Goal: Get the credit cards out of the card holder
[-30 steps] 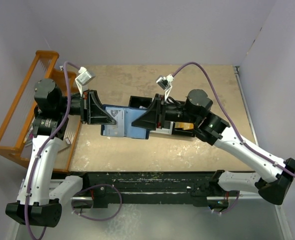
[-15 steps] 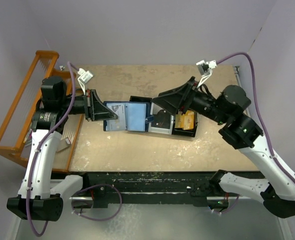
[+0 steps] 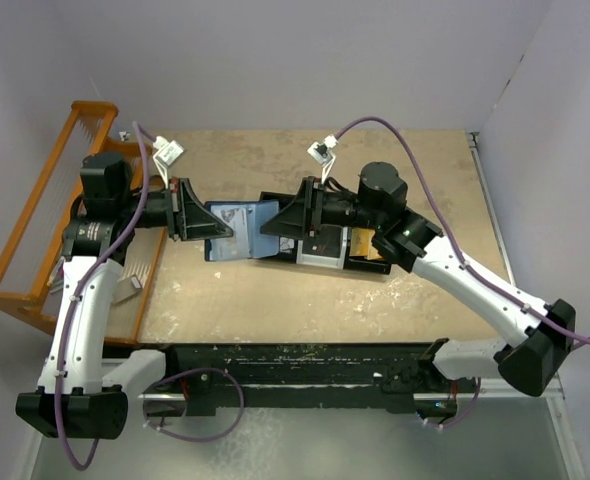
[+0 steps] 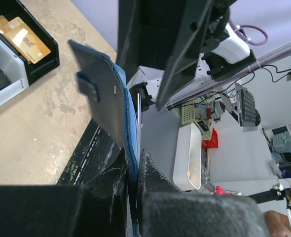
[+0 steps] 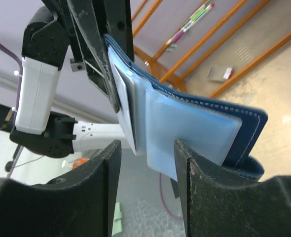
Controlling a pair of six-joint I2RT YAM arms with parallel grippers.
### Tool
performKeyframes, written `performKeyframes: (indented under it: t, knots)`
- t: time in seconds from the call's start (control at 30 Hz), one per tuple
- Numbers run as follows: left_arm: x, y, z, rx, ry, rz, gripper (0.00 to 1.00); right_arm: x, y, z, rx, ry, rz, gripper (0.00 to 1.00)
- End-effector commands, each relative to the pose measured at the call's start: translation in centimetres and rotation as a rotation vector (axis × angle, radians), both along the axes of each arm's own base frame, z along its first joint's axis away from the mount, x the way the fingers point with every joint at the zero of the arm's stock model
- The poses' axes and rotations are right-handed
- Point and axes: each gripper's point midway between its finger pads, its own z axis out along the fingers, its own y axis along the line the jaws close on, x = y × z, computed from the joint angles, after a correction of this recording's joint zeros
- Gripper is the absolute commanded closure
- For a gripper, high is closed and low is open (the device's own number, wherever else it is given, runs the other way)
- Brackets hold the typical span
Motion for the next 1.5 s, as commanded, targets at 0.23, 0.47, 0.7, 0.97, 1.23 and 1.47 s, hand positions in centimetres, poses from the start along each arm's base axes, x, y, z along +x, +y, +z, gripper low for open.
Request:
performKeyframes:
  t: [0.23, 0.47, 0.7, 0.97, 1.23, 1.47]
  knots:
    - [-1.7, 0.0, 1.9, -0.035, -0.1, -0.082, 1.0, -1.8, 0.9, 2.3, 0.122, -0.039, 0.131, 0.56]
    - [-0.4, 0.2, 0.7, 0.011, -0.078, -0.036, 1.0, -1.9, 0.5, 3.7, 0.115, -0.07, 0.116, 0.57]
    - [-0.5, 0.2, 0.9, 0.013, -0.091, -0.038, 1.0, -0.3, 1.7, 0.9, 0.057, 0.007, 0.087, 0.6]
    - [-1.0, 0.1, 1.4, -0.008, -0.087, -0.067, 1.0, 0.3, 2.1, -0.2, 0.032, 0.016, 0.079, 0.62]
    - [-0.9, 0.1, 1.1, -0.004, -0.076, -0.06, 1.0, -1.0, 2.8, 1.4, 0.086, -0.001, 0.155, 0.64]
    - [-0.6, 0.2, 0.6, 0.012, -0.07, -0.037, 1.0, -0.8, 2.9, 2.5, 0.101, -0.013, 0.148, 0.65]
